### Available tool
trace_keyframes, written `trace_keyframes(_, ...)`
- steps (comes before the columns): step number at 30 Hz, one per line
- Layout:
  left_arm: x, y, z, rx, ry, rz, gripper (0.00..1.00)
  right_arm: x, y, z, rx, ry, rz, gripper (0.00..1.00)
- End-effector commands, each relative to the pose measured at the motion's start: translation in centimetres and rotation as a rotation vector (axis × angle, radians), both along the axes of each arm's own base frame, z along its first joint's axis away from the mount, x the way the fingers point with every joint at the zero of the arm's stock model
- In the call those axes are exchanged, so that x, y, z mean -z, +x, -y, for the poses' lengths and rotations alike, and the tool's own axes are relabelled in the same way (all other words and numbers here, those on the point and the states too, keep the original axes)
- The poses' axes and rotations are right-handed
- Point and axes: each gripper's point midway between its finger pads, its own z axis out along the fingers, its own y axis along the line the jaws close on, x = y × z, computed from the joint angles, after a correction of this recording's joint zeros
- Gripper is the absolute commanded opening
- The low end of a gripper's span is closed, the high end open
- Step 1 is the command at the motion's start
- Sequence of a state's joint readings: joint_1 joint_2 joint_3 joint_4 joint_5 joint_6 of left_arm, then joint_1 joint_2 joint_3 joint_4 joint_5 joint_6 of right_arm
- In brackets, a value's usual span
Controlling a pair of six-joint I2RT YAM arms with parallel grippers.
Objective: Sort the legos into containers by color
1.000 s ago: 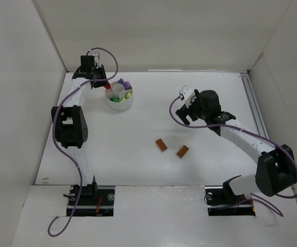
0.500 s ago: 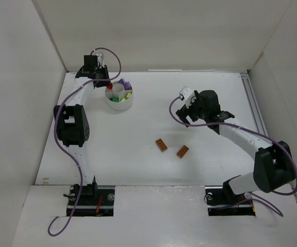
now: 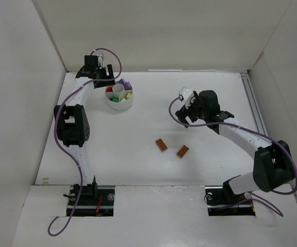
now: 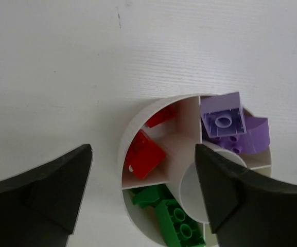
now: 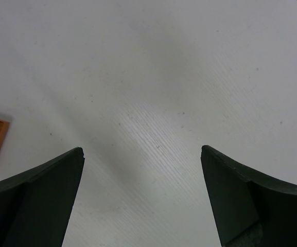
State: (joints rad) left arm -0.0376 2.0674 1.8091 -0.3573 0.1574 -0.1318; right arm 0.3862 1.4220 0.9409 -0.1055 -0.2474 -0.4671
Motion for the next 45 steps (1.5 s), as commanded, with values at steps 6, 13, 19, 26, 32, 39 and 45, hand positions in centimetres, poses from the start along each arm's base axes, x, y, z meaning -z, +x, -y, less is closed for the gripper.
trace_keyframes(6,-10.2,-2.4,1.3,0.023,-0.094,0.226,1.0,1.0,-2.7,-2.0,-0.004,-0.019,-0.053,1.0)
trace_keyframes(13,-9.9,-9.6,4.4,0.012,-0.231,0.286,1.0,4.5,-7.5,-7.7,-0.062,-0.061,-0.131,1.0)
trace_keyframes(19,-10.6,-14.4,4.9,-0.047,-0.224,0.327,1.0,7.6,-9.9,-10.4,-0.042,-0.092,-0.171,1.0)
trace_keyframes(26,-9.4,-17.0,5.4,-0.037,-0.24,0.31,1.0,10.7,-10.7,-11.1,-0.008,-0.129,-0.218,0.97)
trace_keyframes(32,-9.4,-17.6,5.0,-0.047,-0.234,0.312,1.0,12.4,-12.9,-10.7,0.016,-0.149,-0.26,0.58)
trace_keyframes(39,-9.2,-18.2,6.5,0.044,-0.264,0.3,1.0,11.8,-14.0,-10.2,-0.005,-0.144,-0.261,0.34)
trace_keyframes(45,-9.1,-21.5,12.5,0.428,-0.462,0.294,1.0,5.2,-12.4,-11.4,-0.1,-0.061,-0.061,0.32)
